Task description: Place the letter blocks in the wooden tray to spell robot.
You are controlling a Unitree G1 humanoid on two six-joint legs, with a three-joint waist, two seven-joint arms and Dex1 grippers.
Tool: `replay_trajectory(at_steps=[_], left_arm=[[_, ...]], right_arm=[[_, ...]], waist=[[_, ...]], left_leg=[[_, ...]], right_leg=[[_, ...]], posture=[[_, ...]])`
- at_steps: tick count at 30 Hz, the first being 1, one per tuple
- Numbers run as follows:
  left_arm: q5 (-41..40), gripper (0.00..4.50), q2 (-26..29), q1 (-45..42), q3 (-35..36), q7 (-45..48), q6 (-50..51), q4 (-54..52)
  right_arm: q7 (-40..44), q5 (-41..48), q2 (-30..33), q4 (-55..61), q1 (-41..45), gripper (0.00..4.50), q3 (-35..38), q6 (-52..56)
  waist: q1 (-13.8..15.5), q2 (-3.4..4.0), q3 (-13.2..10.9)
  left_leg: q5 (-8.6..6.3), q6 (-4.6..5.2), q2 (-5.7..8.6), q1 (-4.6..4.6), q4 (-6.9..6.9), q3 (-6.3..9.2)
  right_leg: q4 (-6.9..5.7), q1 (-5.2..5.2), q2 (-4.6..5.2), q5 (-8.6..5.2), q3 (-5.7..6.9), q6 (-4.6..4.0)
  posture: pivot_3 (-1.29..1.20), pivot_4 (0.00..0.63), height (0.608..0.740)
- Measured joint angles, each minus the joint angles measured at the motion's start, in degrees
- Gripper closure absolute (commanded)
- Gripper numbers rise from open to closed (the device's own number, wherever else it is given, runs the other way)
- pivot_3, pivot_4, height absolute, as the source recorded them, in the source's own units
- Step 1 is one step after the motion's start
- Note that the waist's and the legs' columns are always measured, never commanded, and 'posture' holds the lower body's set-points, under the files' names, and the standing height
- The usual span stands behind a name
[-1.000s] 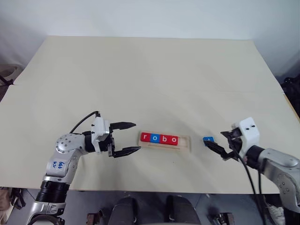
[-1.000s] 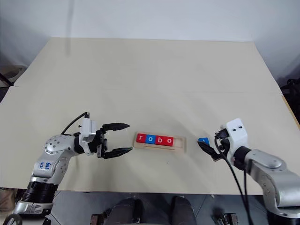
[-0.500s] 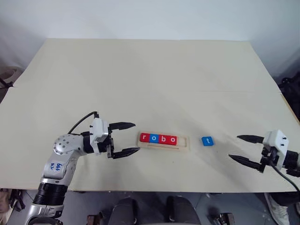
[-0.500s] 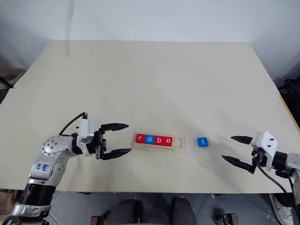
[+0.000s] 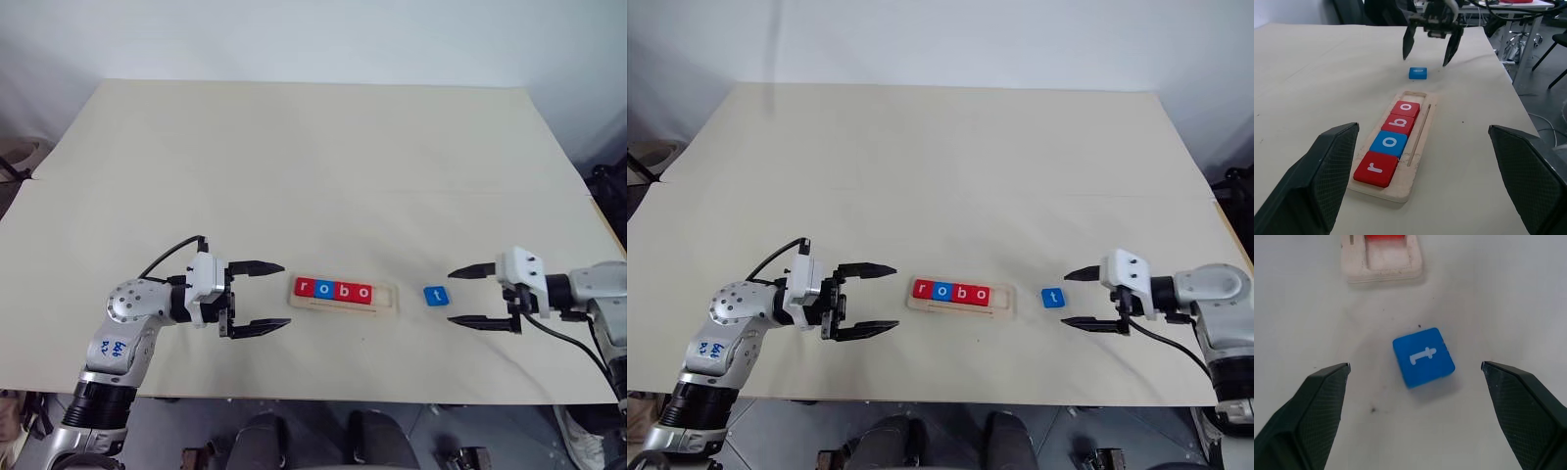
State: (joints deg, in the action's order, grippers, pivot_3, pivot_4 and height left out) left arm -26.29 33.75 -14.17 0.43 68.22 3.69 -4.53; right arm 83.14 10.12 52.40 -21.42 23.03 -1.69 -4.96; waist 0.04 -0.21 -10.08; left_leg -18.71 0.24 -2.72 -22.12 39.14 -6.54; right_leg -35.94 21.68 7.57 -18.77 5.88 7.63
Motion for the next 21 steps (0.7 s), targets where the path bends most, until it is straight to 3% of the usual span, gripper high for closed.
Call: replay_trajectory(at_steps=[7, 16, 17, 21], left_arm=[[0.0, 0.0, 0.1, 1.6, 0.1, -1.0, 0.2, -1.9], [-0.1, 0.0, 0.1, 3.4, 0.2, -2.4, 0.5, -2.2], [-0.1, 0.0, 0.1, 3.4, 0.2, -2.5, 0.5, -2.3], [-0.1, 0.0, 0.1, 3.4, 0.2, -2.6, 0.5, -2.6]], right_arm=[[1.2, -2.6, -1.6, -6.3, 6.8, 0.01, -4.2, -3.0], [2.1, -2.9, -3.8, -7.5, 8.2, 2.83, -4.9, -3.9], [2.2, -2.9, -3.8, -7.5, 8.2, 3.04, -4.9, -3.9], [2.2, -2.7, -3.8, -6.4, 8.1, 3.04, -4.9, -2.3]], waist=[[-0.3, 0.0, 0.0], [-0.2, 0.0, 0.0], [-0.2, 0.0, 0.0], [-0.2, 0.0, 0.0]], left_leg=[[0.0, -0.01, -0.03, 0.01, 0.0, -0.02], [0.0, 0.0, -0.01, 0.0, 0.01, -0.02], [0.0, 0.0, -0.02, 0.0, 0.01, -0.02], [0.0, 0.0, -0.02, 0.0, 0.01, -0.02]], right_leg=[[-0.03, 0.01, -0.03, 0.0, 0.0, 0.0], [-0.02, 0.01, 0.01, 0.0, 0.0, 0.0], [-0.02, 0.01, 0.02, 0.0, 0.0, 0.0], [-0.02, 0.01, 0.01, 0.0, 0.0, 0.0]], posture=[[0.0, 0.15, 0.74], [0.0, 0.15, 0.74], [0.0, 0.15, 0.74], [0.0, 0.15, 0.74]])
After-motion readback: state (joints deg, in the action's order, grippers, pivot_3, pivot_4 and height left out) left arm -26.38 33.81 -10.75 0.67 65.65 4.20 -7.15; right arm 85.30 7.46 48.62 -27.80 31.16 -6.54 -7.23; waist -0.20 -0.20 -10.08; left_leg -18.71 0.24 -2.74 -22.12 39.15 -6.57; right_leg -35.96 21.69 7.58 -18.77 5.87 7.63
